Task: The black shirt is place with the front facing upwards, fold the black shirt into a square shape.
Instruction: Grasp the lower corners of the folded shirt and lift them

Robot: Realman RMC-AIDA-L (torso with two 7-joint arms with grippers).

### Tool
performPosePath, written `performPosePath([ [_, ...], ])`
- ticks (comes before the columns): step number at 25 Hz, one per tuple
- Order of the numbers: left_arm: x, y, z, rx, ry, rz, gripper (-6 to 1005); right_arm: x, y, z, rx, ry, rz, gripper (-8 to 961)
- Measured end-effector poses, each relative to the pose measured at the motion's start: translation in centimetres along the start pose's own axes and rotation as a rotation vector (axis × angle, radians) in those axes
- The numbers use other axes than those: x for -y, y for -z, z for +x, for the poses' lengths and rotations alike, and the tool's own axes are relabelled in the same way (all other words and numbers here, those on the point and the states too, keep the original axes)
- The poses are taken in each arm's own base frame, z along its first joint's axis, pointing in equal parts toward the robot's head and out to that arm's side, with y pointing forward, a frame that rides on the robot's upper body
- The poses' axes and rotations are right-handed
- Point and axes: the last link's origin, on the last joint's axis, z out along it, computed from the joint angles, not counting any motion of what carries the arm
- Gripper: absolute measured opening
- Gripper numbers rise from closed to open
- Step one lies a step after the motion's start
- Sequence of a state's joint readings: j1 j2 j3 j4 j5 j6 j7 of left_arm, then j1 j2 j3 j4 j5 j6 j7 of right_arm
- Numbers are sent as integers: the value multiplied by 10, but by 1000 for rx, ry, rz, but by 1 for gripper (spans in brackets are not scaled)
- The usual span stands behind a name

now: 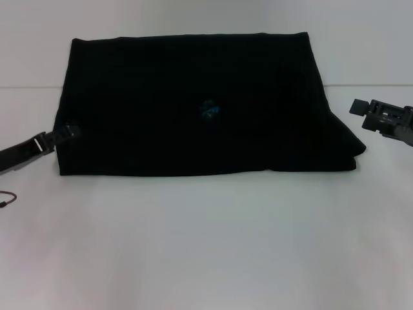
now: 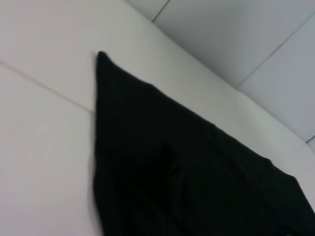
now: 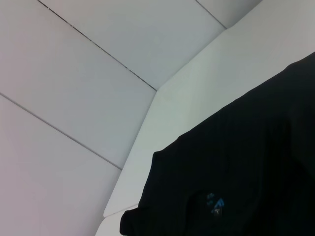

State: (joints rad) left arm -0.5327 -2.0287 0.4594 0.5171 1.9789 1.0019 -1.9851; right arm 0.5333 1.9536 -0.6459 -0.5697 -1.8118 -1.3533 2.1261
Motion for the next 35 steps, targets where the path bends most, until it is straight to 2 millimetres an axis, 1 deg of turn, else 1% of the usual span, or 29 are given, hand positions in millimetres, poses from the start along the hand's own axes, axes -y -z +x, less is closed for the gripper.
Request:
performPosePath([
  [4,0,-6,-4,24,6,15,886,0,1,-3,5,8,4,851],
  [9,-6,-17,-11,83,-48,36,861,0,1,-5,9,15,1,850],
  [14,-9,-21,-13,105,-73,35,835,0,3,-3,13,7,-3,850],
  [21,-1,-22,-13,111,-74,106,800,2,7,-2,34,-12,-8,851],
  [26,2,-20,-15,106,-74,125,557,4,10,0,40,-29,-11,851],
  [35,-1,-20,-16,106,-90,122,390,6,12,1,40,-33,-8,850],
])
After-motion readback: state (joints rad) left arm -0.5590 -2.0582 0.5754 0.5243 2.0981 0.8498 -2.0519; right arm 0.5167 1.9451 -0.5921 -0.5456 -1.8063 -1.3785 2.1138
